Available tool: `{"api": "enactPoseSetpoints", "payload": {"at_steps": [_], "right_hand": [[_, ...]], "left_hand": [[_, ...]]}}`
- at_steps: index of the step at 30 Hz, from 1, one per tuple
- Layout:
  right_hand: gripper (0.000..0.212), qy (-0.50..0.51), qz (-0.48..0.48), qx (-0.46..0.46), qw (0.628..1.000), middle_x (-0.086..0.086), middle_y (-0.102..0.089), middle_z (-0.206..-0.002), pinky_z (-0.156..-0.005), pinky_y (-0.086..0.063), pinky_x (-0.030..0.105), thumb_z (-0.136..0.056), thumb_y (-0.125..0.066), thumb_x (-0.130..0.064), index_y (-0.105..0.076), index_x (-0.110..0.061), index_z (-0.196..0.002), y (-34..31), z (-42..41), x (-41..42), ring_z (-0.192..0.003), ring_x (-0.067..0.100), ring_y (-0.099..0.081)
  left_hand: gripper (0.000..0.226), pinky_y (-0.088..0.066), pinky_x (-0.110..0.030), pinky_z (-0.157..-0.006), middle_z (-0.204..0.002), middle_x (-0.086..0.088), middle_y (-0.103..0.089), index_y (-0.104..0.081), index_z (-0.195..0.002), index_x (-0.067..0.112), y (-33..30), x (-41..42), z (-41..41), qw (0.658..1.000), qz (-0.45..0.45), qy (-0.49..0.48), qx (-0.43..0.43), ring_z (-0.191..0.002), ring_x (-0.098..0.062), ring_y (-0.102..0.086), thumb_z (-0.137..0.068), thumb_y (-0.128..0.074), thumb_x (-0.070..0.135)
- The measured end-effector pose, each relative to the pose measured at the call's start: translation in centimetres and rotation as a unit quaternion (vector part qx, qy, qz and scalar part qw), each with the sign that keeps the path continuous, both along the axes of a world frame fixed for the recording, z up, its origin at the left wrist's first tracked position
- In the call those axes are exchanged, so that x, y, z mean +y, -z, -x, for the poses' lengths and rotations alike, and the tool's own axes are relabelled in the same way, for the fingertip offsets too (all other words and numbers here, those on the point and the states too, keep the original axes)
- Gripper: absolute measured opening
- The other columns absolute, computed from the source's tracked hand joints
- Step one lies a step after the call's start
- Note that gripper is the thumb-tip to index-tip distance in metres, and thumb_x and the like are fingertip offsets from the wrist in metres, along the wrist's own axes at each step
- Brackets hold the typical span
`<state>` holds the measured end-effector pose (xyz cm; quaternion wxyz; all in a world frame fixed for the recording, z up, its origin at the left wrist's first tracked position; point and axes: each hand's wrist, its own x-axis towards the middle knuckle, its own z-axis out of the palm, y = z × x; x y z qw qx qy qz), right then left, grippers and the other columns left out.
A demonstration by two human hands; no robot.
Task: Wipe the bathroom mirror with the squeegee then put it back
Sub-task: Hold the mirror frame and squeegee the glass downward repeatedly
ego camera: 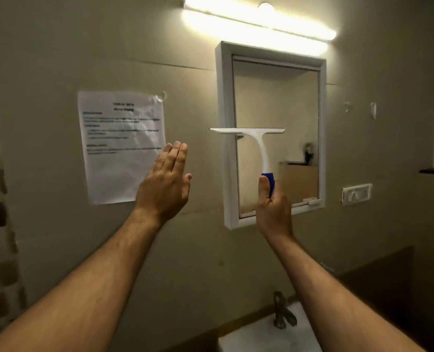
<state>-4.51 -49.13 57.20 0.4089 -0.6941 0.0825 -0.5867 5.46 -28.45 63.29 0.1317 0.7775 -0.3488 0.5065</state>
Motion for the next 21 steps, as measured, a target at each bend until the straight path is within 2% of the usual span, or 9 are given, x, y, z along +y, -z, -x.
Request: {"api": "enactPoseSetpoints", "payload": {"at_steps": [3,8,13,15,18,21], "right_hand": [[0.047,0.008,-0.012,-0.004,1.0,-0.004,-0.053,-0.066,-0.043,-0.036,0.012,-0.096,-0.033,-0.057,-0.054,-0.016,-0.088,-2.4,-1.0,-2.7,-0.053,0.001,-0.053],[0.043,-0.002,-0.025,-0.022,0.999,-0.004,-0.054,-0.067,-0.051,-0.038,0.023,-0.097,-0.034,-0.056,-0.055,-0.02,-0.089,-6.2,-3.4,-5.9,-0.056,0.01,-0.051],[0.044,-0.018,-0.045,-0.06,0.997,0.005,-0.057,-0.065,-0.053,-0.045,0.036,-0.092,-0.037,-0.056,-0.057,-0.021,-0.076,-10.6,-5.2,-8.3,-0.057,0.022,-0.053],[0.04,-0.015,-0.038,-0.074,0.996,0.005,-0.059,-0.068,-0.054,-0.046,0.033,-0.094,-0.037,-0.053,-0.058,-0.022,-0.08,-12.6,-5.7,-9.0,-0.058,0.019,-0.055],[0.036,0.025,-0.005,-0.084,0.996,-0.002,-0.058,-0.068,-0.045,-0.041,0.012,-0.099,-0.035,-0.047,-0.058,-0.021,-0.09,-14.9,-6.7,-10.1,-0.053,0.0,-0.055],[0.038,0.045,0.007,-0.085,0.995,-0.004,-0.056,-0.068,-0.047,-0.037,0.011,-0.1,-0.034,-0.046,-0.058,-0.016,-0.096,-16.5,-7.7,-11.0,-0.055,0.004,-0.055]], "left_hand": [[0.06,-0.022,-0.034,-0.115,-0.159,-0.01,-0.022,-0.018,-0.154,0.011,-2.3,-2.6,-0.5,0.999,0.001,0.021,-0.026,-0.147,-0.022,-0.018,-0.101,-0.04,0.029],[0.056,-0.024,-0.036,-0.117,-0.158,-0.011,-0.022,-0.02,-0.153,0.01,-5.9,-7.3,-2.5,0.997,0.024,0.069,-0.04,-0.147,-0.023,-0.018,-0.103,-0.038,0.027],[0.054,-0.03,-0.04,-0.115,-0.158,-0.009,-0.025,-0.024,-0.152,0.015,-9.1,-10.9,-5.5,0.991,0.07,0.111,-0.026,-0.146,-0.024,-0.023,-0.102,-0.04,0.028],[0.053,-0.033,-0.041,-0.113,-0.157,-0.007,-0.027,-0.024,-0.151,0.015,-10.4,-11.9,-6.6,0.986,0.108,0.124,-0.013,-0.144,-0.024,-0.028,-0.103,-0.039,0.03],[0.053,-0.033,-0.038,-0.112,-0.157,-0.007,-0.028,-0.023,-0.152,0.013,-12.2,-13.8,-7.8,0.979,0.149,0.141,-0.014,-0.142,-0.024,-0.032,-0.104,-0.034,0.034],[0.052,-0.033,-0.038,-0.112,-0.157,-0.008,-0.027,-0.021,-0.153,0.013,-13.2,-15.9,-8.6,0.975,0.147,0.167,-0.02,-0.143,-0.024,-0.031,-0.106,-0.029,0.035]]}}
